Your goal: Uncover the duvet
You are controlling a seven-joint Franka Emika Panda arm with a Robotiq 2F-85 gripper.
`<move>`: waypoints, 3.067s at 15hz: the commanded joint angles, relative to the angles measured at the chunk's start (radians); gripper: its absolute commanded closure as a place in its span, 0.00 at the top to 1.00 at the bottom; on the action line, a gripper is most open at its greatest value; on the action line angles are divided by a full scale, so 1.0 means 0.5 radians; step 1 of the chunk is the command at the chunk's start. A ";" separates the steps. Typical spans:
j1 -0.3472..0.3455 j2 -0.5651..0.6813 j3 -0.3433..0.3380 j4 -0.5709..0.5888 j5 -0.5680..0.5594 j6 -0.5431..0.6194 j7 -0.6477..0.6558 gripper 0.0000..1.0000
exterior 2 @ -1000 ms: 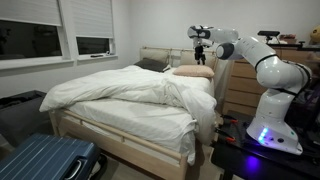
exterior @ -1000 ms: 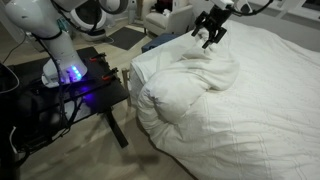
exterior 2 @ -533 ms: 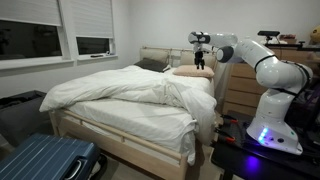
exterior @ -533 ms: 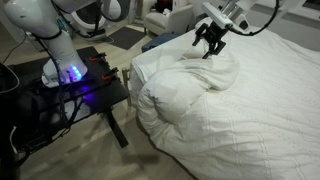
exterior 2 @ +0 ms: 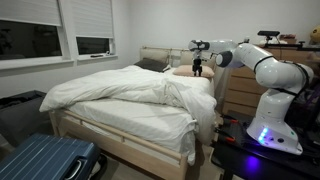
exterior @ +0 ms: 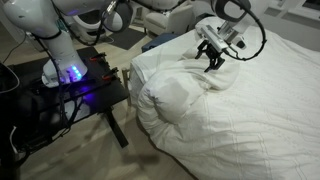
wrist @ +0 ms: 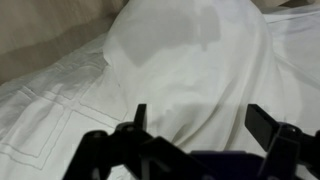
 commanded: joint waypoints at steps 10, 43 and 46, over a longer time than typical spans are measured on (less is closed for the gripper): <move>-0.079 0.271 0.113 0.066 0.171 0.486 0.102 1.00; 0.089 0.503 -0.085 -0.075 -0.083 -0.004 0.300 1.00; 0.103 0.510 -0.103 -0.117 -0.106 -0.034 0.310 1.00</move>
